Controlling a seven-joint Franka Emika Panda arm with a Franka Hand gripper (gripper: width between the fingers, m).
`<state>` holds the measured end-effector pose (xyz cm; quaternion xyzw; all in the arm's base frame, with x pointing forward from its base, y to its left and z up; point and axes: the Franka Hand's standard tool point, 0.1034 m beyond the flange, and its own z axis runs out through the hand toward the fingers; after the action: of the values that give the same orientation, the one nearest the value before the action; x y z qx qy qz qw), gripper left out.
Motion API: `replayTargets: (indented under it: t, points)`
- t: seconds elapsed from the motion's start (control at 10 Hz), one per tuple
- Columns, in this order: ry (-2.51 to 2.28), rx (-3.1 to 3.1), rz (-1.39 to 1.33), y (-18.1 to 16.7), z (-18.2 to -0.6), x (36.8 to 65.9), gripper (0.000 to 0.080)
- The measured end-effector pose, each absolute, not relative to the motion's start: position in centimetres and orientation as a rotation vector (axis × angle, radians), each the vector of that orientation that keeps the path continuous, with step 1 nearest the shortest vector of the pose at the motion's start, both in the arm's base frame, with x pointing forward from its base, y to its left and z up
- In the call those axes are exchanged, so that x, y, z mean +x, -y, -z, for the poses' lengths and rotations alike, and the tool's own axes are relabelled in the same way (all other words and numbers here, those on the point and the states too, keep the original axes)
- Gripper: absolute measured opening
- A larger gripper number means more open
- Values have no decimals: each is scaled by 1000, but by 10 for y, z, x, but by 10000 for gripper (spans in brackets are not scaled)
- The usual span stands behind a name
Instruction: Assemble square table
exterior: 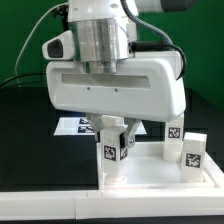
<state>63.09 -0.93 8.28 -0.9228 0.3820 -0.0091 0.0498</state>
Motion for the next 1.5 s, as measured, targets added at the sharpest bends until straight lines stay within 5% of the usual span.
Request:
replayTargets:
  t: [0.6,0.7,0.8,0.9,1.0,1.1,1.5]
  points:
    - [-2170,-2018,-43,9,-81,634,284]
    - [-2142,-2048,-40,9,-81,634,385]
    - [-2092,-2103,-34,9,-81,634,385]
    - [-1943,-2256,-15,7,-83,635,550]
    - [-1716,-2434,18,7,-86,638,550]
    - [-1508,-2584,40,5,-87,639,632]
    - [-1086,-2812,79,8,-86,638,649]
